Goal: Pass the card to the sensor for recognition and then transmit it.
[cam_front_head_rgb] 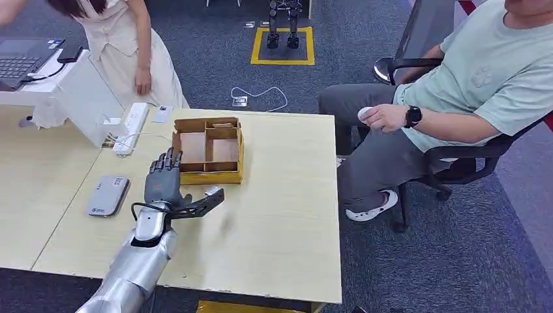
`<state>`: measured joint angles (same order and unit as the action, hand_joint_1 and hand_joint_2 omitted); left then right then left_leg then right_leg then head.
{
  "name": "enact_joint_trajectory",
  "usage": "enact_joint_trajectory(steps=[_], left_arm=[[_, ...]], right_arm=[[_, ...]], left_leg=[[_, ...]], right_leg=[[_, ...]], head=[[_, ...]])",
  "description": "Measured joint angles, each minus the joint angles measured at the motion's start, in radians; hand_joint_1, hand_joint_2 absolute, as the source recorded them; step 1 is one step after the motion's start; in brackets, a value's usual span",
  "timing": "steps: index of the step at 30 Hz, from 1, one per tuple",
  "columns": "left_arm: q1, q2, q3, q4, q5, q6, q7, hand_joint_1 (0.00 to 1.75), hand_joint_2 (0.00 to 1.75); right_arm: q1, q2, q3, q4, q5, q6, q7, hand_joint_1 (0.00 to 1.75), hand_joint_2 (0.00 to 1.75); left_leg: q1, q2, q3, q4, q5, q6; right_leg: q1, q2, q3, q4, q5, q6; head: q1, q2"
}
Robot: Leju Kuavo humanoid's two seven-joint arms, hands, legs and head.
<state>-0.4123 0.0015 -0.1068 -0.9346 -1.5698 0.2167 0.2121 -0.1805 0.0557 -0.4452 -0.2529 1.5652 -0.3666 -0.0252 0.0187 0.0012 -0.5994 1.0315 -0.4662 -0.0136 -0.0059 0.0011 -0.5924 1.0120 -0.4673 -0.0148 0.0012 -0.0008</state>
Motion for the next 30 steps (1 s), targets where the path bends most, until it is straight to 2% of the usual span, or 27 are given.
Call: enact_joint_trajectory(steps=[14, 15, 16, 17, 30], left_arm=[[-0.004, 0.0, 0.006, 0.013, 0.0, 0.005, -0.002, 0.0, 1.75], [-0.004, 0.0, 0.006, 0.013, 0.0, 0.005, -0.002, 0.93, 1.75], [-0.004, 0.0, 0.006, 0.013, 0.0, 0.005, -0.002, 1.57, 1.75], [-0.004, 0.0, 0.006, 0.013, 0.0, 0.005, -0.002, 1.75, 1.75], [-0.009, 0.0, 0.008, 0.02, 0.0, 0.008, -0.02, 1.75, 1.75]], right_arm=[[-0.003, 0.001, 0.002, 0.0, 0.0, 0.0, 0.0, 0.0, 0.0], [-0.003, 0.001, 0.002, 0.0, 0.0, 0.0, 0.0, 0.0, 0.0], [-0.003, 0.001, 0.002, 0.0, 0.0, 0.0, 0.0, 0.0, 0.0], [-0.004, 0.001, 0.002, 0.0, 0.0, 0.001, 0.0, 0.0, 0.0], [-0.004, 0.001, 0.004, 0.0, 0.0, 0.0, 0.0, 0.0, 0.0]], left_leg=[[0.0, 0.0, 0.0, 0.0, 0.0, 0.0], [0.0, 0.0, 0.0, 0.0, 0.0, 0.0], [0.0, 0.0, 0.0, 0.0, 0.0, 0.0], [0.0, 0.0, 0.0, 0.0, 0.0, 0.0], [0.0, 0.0, 0.0, 0.0, 0.0, 0.0]], right_leg=[[0.0, 0.0, 0.0, 0.0, 0.0, 0.0], [0.0, 0.0, 0.0, 0.0, 0.0, 0.0], [0.0, 0.0, 0.0, 0.0, 0.0, 0.0], [0.0, 0.0, 0.0, 0.0, 0.0, 0.0], [0.0, 0.0, 0.0, 0.0, 0.0, 0.0]], head=[[0.0, 0.0], [0.0, 0.0], [0.0, 0.0], [0.0, 0.0], [0.0, 0.0]])
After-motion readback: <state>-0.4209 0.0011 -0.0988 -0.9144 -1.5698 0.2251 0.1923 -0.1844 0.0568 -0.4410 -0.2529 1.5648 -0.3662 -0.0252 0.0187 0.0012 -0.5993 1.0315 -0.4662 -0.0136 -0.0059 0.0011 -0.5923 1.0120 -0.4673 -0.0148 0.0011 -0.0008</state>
